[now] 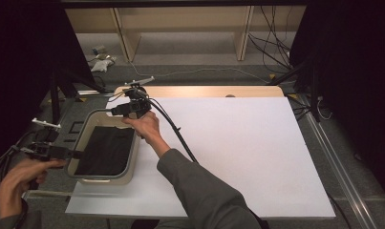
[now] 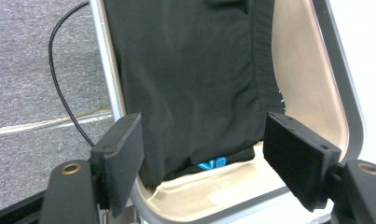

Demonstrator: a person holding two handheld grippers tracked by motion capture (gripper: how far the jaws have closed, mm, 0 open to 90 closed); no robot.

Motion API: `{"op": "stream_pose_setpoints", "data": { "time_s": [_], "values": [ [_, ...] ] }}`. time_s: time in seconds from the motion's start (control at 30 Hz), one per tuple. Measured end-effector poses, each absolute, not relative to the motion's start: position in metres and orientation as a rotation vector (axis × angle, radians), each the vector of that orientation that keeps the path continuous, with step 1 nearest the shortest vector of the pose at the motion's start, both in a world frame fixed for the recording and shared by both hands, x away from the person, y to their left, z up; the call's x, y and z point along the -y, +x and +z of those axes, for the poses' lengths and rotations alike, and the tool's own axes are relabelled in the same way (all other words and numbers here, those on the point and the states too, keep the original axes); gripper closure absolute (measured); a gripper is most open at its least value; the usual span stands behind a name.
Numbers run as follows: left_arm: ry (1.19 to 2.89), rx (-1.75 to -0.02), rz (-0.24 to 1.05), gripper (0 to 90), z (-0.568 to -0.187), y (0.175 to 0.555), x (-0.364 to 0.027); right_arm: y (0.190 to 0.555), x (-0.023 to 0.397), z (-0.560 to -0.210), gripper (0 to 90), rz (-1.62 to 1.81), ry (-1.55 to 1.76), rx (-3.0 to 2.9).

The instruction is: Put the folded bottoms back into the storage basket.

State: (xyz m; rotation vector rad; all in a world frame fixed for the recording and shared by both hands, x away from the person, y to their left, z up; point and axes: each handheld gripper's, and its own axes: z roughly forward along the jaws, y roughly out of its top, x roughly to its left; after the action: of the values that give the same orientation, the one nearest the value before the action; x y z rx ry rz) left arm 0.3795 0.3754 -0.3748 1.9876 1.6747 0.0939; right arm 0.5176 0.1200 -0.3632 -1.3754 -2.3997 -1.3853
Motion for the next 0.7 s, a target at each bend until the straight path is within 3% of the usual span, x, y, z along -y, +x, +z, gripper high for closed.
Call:
{"op": "stream_pose_setpoints", "data": {
  "time_s": [0.7],
  "values": [
    [1.974, -1.621, 0.118, 17.5, -0.373, 0.387, -0.356, 0.524, -0.087, -0.357, 24.9, -1.417, -1.381, 2.385]
  ]
}}
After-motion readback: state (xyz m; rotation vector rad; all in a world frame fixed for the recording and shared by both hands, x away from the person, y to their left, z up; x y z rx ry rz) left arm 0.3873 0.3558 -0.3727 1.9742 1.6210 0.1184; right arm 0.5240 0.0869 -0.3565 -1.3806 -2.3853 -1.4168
